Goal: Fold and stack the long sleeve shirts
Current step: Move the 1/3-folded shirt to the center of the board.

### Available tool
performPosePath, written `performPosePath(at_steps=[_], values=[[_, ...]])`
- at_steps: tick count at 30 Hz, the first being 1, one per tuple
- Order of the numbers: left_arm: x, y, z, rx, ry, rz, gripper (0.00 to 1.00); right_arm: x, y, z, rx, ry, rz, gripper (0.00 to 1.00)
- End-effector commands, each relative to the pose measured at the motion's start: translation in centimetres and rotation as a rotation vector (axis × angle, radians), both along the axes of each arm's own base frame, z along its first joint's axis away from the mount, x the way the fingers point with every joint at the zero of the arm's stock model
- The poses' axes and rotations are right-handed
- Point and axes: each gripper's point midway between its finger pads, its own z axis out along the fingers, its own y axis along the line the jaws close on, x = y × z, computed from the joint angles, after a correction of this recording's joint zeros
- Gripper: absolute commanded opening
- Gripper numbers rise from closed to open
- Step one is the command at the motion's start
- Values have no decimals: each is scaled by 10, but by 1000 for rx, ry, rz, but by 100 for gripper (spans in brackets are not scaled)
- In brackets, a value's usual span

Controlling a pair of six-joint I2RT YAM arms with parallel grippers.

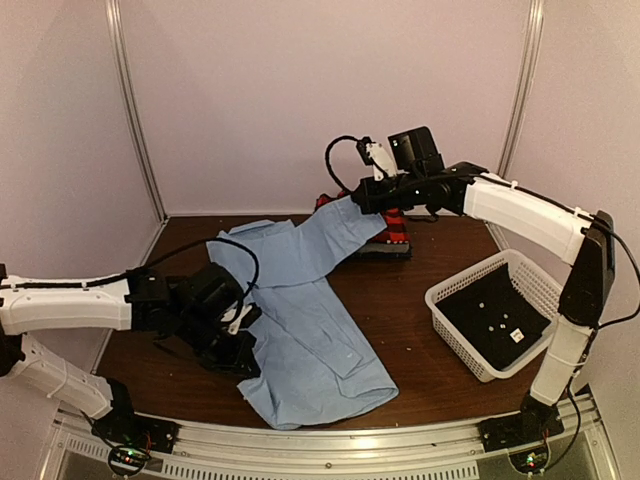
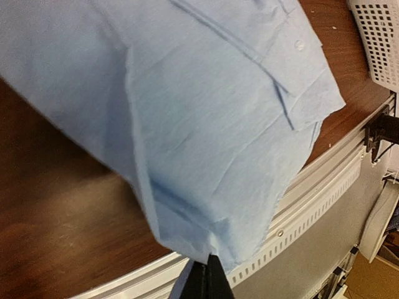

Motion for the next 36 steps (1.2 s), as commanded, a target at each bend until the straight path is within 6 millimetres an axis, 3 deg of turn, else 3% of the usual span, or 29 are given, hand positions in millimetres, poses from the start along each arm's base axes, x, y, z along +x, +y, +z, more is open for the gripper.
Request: performPosePath(at_steps=[1, 7, 10, 13, 16, 23, 30, 32, 36], values=[[-8, 61, -27, 60, 88, 226, 0, -18, 23, 13, 129, 19, 101, 0], [2, 129, -41, 76, 91, 426, 0, -43, 61, -20, 155, 100, 193, 0], [10, 148, -39, 111, 73, 462, 0, -50, 70, -29, 166, 124, 214, 0], [11, 154, -42, 126, 92, 453, 0, -54, 75, -29, 171, 126, 225, 0], [16, 146, -35, 94, 88, 413, 0, -54, 73, -26, 165, 116, 220, 0], [13, 95, 8, -177, 134, 238, 0, -40, 64, -2, 113, 35, 164, 0], [-21, 53, 34, -288, 230, 17, 0, -21, 55, 41, 128, -53, 109, 0], [-32, 48, 38, -278, 253, -16, 0, -19, 56, 43, 126, -52, 113, 0], [-40, 55, 53, -293, 276, 59, 0, -29, 66, 26, 136, 6, 170, 0]])
